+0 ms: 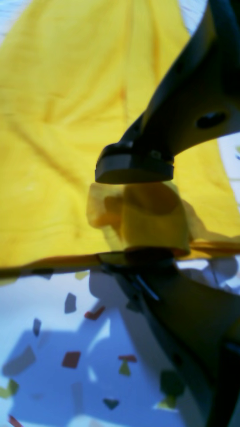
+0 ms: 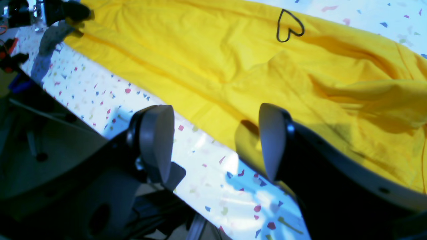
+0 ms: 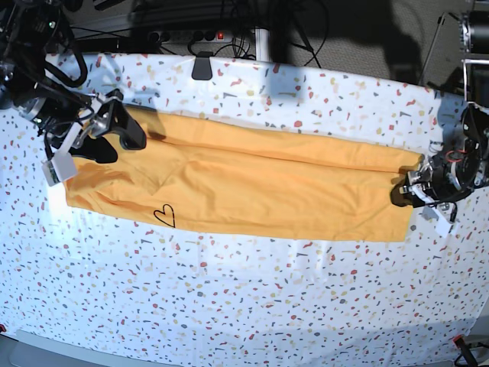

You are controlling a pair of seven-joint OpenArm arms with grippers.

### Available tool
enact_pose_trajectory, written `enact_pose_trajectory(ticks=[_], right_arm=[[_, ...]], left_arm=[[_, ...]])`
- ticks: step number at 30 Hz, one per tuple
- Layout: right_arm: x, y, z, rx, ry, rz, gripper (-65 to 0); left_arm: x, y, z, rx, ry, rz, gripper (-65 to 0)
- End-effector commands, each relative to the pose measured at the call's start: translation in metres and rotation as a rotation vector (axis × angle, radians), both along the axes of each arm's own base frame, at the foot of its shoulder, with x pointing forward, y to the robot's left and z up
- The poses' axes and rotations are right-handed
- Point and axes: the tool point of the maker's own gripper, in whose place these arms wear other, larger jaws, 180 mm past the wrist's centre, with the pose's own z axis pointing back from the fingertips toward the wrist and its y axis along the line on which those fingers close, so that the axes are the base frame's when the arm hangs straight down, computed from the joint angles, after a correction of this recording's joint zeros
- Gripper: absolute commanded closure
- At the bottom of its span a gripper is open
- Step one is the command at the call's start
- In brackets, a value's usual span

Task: Fold the T-shirt properly
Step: 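Grasp the strip end with the left gripper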

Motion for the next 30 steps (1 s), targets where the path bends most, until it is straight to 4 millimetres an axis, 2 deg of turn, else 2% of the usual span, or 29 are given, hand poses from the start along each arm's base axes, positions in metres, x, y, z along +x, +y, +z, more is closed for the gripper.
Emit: enact_pose_trajectory(ticks=[1,4,11,13,16,22,30], right_arm=[[0.003,0.003,0.014,0.01,-0.052,0.017,-39.4],[0.001,0.004,0.014,0.01,-0.052,0.02,-39.4],[0.001,0.004,0.014,0.009,-0.05,0.02,-39.4],[0.001,0.004,0.014,0.009,-0.05,0.02,-39.4],[0.001,0.004,0.014,0.009,-0.049,0.02,-39.4],[0.001,0.004,0.014,0.009,-0.05,0.02,-39.4],[0.001,0.004,0.013,0.007,-0.049,0.019,-39.4]], left_arm=[[-0.005,-0.006,-0.003,0.003,0.02,-0.034,-29.2],[-0.012,-0.018,-0.01,-0.016,0.035,-0.053,-29.2],[-0.014,-0.025,-0.002,-0.089,0.072,-0.064,-27.4],[-0.013,-0.025,-0.001,-0.088,0.064,-0.061,-19.5],[-0.006,-0.023,0.002,-0.088,0.025,-0.04,0.0],[0.011,-0.016,0.014,-0.033,-0.016,-0.049,0.0],[0.037,-0.029,0.054,-0.097,-0.031,-0.098,0.0]])
